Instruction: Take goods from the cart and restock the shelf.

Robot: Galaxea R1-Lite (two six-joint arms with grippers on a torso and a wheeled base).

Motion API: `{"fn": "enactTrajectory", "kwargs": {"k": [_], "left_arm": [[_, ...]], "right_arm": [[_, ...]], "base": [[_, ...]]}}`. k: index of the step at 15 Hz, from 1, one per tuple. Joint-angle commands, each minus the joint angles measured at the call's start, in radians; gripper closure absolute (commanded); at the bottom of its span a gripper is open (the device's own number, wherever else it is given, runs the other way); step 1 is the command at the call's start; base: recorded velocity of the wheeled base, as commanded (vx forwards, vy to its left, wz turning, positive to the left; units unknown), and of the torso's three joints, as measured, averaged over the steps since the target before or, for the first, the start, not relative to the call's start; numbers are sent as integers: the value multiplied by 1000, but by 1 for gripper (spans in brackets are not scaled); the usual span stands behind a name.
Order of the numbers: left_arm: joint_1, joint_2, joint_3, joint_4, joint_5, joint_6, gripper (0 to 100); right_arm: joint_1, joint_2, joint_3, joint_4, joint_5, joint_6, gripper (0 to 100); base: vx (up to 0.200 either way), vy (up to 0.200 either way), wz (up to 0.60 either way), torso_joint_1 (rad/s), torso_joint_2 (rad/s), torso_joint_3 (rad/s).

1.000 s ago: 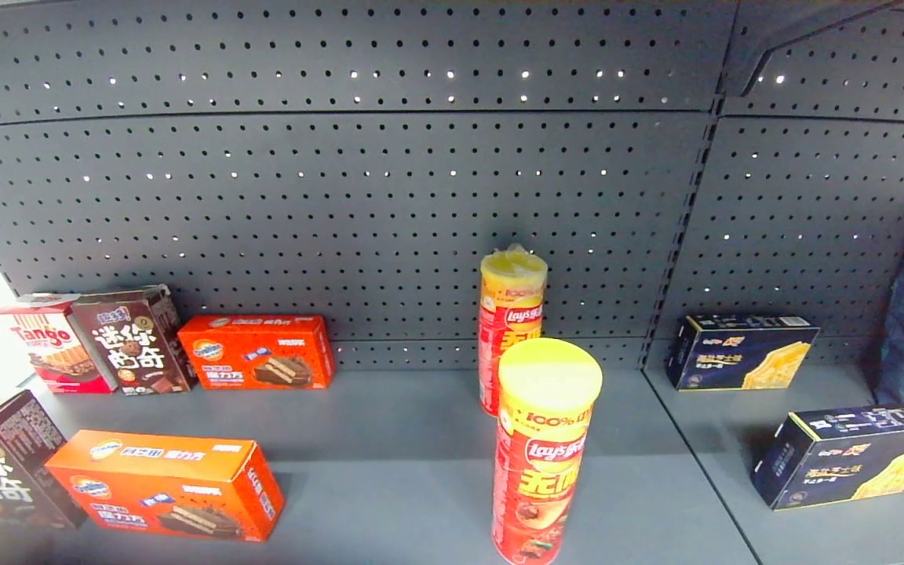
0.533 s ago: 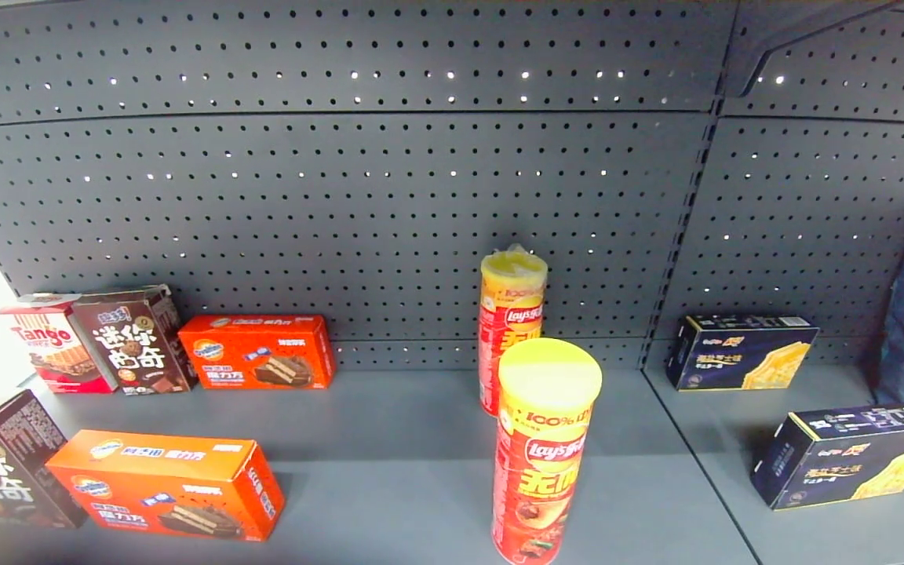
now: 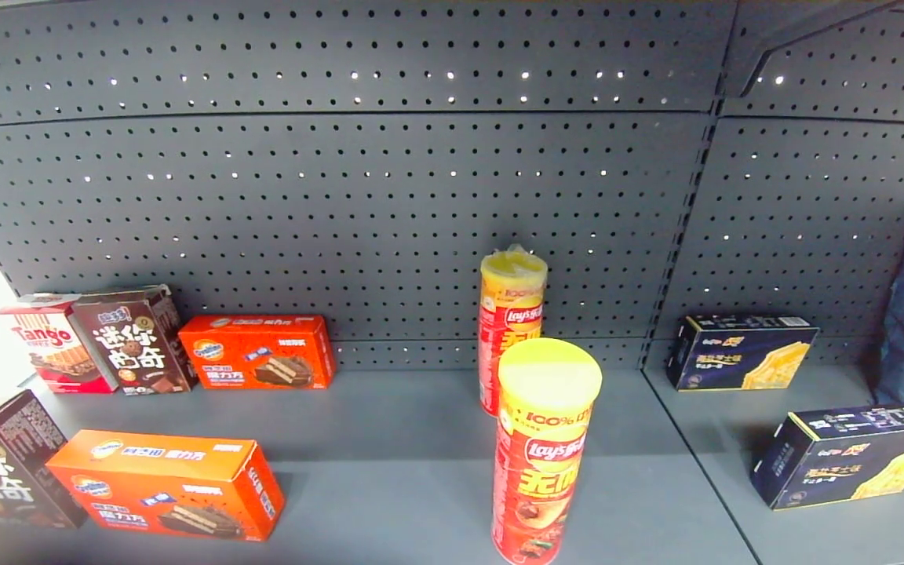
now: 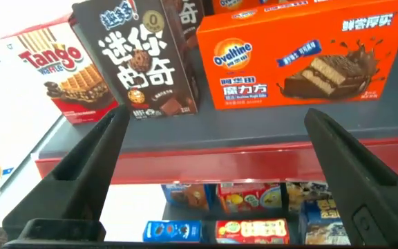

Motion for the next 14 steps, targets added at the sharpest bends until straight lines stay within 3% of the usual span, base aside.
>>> {"fn": "enactTrajectory", "kwargs": {"k": [1,3,4,5,10,14], "left_arm": [[0,-19,0,0,2,-1,0],[0,-19,18,6,-5,8,0],[0,-19,20,4,-11,19,0],[0,-19,21,4,-11,17,0],[-1,-19,21,4,-17,5,0],[-1,-19,21,4,-81,3,0]], "right_arm": [[0,5,0,0,0,-1,0],[8,8,-1,3,0,-1,0],[136,2,-1,3,2,-1,0],[205,-61,0,0,2,-4,0],[195,-84,0,-1,2,7,0],[195,-86,0,-1,2,7,0]], "base": [[0,0,0,0,0,0],[0,0,0,0,0,0],[0,0,0,0,0,0],[0,0,0,0,0,0],[0,0,0,0,0,0],[0,0,0,0,0,0]]}}
